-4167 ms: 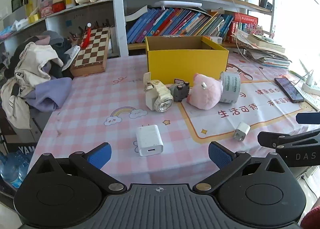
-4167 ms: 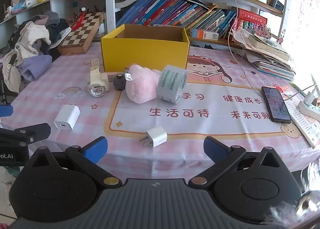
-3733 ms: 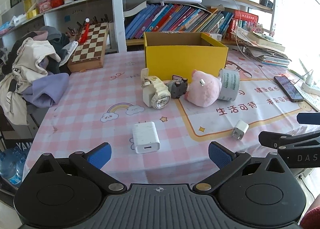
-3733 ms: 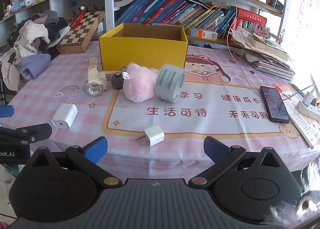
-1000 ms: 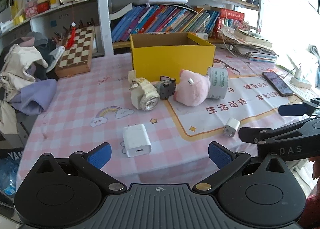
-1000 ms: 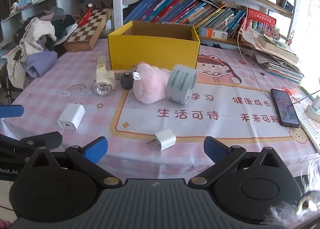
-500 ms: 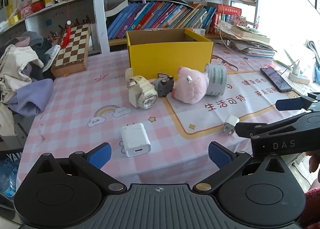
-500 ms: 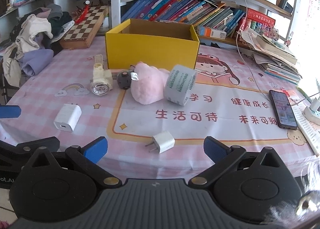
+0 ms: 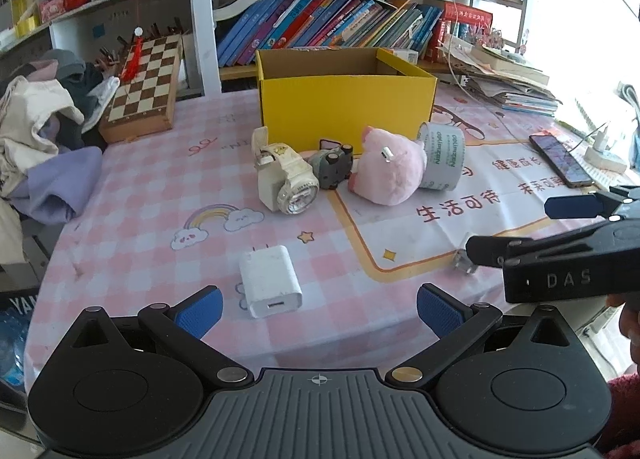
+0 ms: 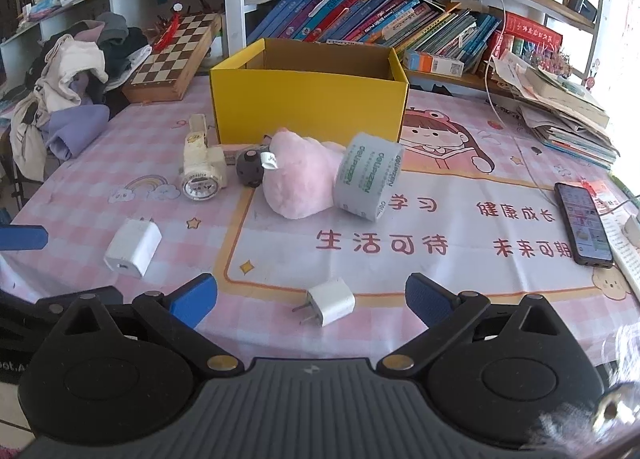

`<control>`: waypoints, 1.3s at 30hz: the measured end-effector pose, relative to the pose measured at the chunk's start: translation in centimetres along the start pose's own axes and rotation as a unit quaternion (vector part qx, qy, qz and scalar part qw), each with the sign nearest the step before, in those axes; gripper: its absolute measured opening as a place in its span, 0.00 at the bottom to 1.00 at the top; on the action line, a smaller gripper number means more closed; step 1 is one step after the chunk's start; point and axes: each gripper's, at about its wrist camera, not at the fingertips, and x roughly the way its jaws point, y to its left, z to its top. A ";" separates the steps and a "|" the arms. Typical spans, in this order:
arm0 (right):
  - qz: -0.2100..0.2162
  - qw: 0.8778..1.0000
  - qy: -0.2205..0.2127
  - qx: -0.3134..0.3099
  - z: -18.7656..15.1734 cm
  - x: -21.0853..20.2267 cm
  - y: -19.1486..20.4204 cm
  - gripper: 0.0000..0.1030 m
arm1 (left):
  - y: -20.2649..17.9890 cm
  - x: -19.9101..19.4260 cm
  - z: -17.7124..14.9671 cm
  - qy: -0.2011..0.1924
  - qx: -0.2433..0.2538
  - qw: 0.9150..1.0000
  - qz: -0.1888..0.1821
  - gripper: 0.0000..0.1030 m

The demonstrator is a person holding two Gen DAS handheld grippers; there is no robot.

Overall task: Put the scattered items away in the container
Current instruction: 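Move both tools toward the white charger cube and small white plug adapter, then grasp the white charger cube with left gripper while right gripper grasps the plug adapter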

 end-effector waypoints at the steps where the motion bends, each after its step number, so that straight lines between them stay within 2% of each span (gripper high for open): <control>1: 0.002 1.000 0.000 0.002 0.2 0.3 -0.1 0.99 | 0.1 0.1 0.1 0.000 -0.002 1.000 0.002 1.00; 8: 0.010 1.000 0.016 -0.004 1.0 2.0 -0.4 0.98 | 0.6 1.5 0.5 0.013 -0.018 1.000 0.014 1.00; 14: 0.004 1.000 0.031 -0.001 1.2 3.5 -1.0 0.89 | 0.8 2.7 0.5 0.025 -0.021 0.999 0.025 0.99; 18: 0.012 0.999 0.041 -0.003 1.4 4.6 -1.1 0.75 | 1.0 3.5 0.4 0.034 -0.024 0.999 0.031 0.92; 24: 0.024 0.998 0.059 -0.022 1.7 6.0 -0.6 0.71 | 1.4 4.7 0.4 0.048 -0.033 0.997 0.043 0.86; 31: 0.030 0.995 0.087 -0.037 1.6 7.5 -0.7 0.70 | 2.0 6.4 0.6 0.061 -0.048 0.995 0.059 0.85; 35: 0.031 0.994 0.102 -0.038 1.3 8.0 -1.0 0.70 | 2.1 7.4 0.7 0.068 -0.053 0.994 0.060 0.81; 37: 0.032 0.993 0.109 -0.039 1.1 8.3 -1.2 0.68 | 2.1 7.8 0.7 0.070 -0.053 0.994 0.064 0.81; 39: 0.032 0.992 0.117 -0.039 0.9 8.6 -1.4 0.60 | 2.0 8.1 0.8 0.069 -0.052 0.994 0.067 0.81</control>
